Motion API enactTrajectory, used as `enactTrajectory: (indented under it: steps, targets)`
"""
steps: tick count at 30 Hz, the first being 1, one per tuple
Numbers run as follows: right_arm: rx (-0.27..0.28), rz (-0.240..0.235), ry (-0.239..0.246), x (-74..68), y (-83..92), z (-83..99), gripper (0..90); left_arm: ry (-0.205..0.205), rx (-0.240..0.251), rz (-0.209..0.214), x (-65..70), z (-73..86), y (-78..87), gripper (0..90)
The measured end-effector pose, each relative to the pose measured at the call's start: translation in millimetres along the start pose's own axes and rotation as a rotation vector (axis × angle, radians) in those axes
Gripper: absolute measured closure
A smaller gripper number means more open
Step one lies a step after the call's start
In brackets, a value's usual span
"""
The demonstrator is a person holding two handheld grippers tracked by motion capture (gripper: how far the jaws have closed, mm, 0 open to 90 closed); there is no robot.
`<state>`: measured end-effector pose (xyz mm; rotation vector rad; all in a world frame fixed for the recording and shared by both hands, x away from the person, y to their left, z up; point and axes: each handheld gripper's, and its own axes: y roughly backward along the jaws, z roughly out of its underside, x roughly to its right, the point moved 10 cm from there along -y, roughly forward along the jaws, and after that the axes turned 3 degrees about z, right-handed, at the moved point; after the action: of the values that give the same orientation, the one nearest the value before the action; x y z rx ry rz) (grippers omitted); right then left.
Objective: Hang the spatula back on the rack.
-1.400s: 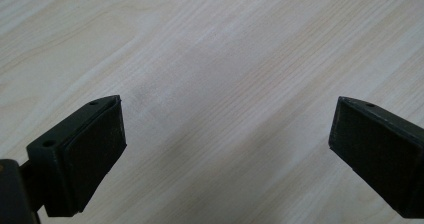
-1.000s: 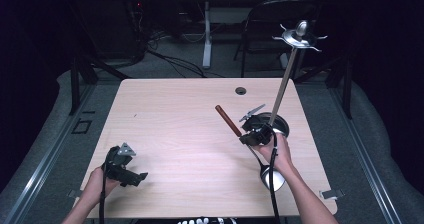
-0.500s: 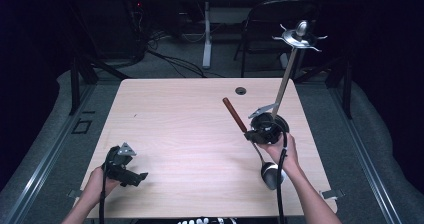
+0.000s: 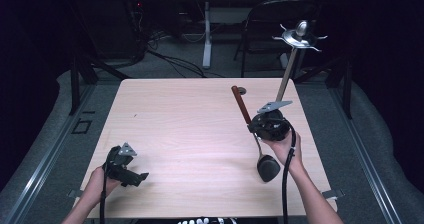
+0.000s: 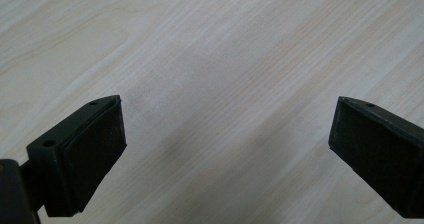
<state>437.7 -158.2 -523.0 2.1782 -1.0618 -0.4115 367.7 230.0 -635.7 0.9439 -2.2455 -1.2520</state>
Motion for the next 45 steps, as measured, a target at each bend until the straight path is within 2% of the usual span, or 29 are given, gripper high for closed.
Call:
enactTrajectory:
  steps: [7,9,10,14,18,29,35,45]
  targets:
    - [0.117,0.005,0.003,2.2,15.8,-13.6,84.8,-0.001,-0.001,0.004,0.2,0.1,-0.4,1.5]
    - [0.169,0.012,-0.003,2.3,19.7,-18.4,84.8,-0.001,0.000,0.005,0.2,-0.1,-0.5,1.5]
    - [0.172,0.015,0.002,2.7,21.9,-19.0,84.7,-0.002,-0.002,0.003,0.1,0.1,-0.4,1.5]
    - [0.250,0.037,0.009,2.8,30.4,-27.0,84.8,0.001,-0.004,0.005,0.3,0.4,-0.8,1.5]
    - [0.282,0.062,0.014,5.5,35.9,-30.5,84.7,0.000,-0.004,0.004,0.3,0.6,-0.8,1.5]
    - [0.297,0.128,-0.001,25.6,49.9,-27.7,84.6,-0.006,-0.008,0.004,0.3,0.1,-1.0,1.5]
    - [0.322,0.140,-0.009,33.0,57.1,-27.2,84.6,-0.008,-0.004,0.005,0.4,-1.3,-1.6,1.5]
    - [0.334,0.174,-0.014,46.0,69.9,-21.4,84.6,-0.013,0.003,0.009,0.7,-4.6,-2.0,1.5]
